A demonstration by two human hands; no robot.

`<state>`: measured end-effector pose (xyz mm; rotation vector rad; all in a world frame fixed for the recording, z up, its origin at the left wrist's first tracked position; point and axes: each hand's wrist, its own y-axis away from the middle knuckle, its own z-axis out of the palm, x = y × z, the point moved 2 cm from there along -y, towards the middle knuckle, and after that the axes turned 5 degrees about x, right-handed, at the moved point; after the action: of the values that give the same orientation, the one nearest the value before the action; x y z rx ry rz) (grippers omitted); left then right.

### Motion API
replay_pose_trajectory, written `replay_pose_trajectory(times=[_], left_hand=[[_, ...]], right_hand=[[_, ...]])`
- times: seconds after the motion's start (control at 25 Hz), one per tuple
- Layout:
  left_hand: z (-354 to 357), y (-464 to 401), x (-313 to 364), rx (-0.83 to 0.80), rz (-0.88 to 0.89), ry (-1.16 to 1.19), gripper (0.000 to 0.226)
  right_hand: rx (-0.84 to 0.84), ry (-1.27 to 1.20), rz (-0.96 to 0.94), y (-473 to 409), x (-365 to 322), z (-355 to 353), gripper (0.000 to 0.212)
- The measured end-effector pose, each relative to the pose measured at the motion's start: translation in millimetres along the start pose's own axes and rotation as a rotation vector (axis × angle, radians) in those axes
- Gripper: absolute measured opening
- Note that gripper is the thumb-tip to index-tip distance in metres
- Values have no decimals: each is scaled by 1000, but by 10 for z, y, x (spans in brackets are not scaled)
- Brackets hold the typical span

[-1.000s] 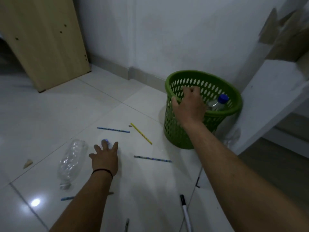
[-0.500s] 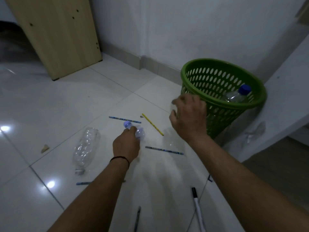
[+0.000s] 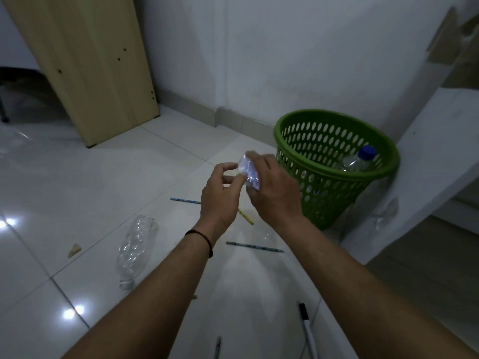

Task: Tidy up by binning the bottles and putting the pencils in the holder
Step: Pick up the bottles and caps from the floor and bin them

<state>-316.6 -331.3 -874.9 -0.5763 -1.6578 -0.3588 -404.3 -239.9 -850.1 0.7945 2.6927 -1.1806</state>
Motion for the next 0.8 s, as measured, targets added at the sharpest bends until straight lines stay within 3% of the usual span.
replay_pose_trajectory(times=[0.16,0.24,0.36,0.44,0.6,0.8], left_hand=[[20,-30,12,-10,104,-359,14],[107,-36,12,-43,154,-536,15],[241,-91,19,-32,212,-676,23],[257,-116,20,6,243,-743,25],[12,-129,-169,55,213,-880,28],[-745,-18,-879,93,-46,-1156,43]], right_hand=[[309,52,51,-519,195,-395,62],[339,107,167,-707,437,-523,62],[80,159,383,-721,788,-475,70],[-61,215,429,-590,803,-369,66],[-59,285,159,-250,333,-85,39],[-207,190,-62,152,-238,450,33]])
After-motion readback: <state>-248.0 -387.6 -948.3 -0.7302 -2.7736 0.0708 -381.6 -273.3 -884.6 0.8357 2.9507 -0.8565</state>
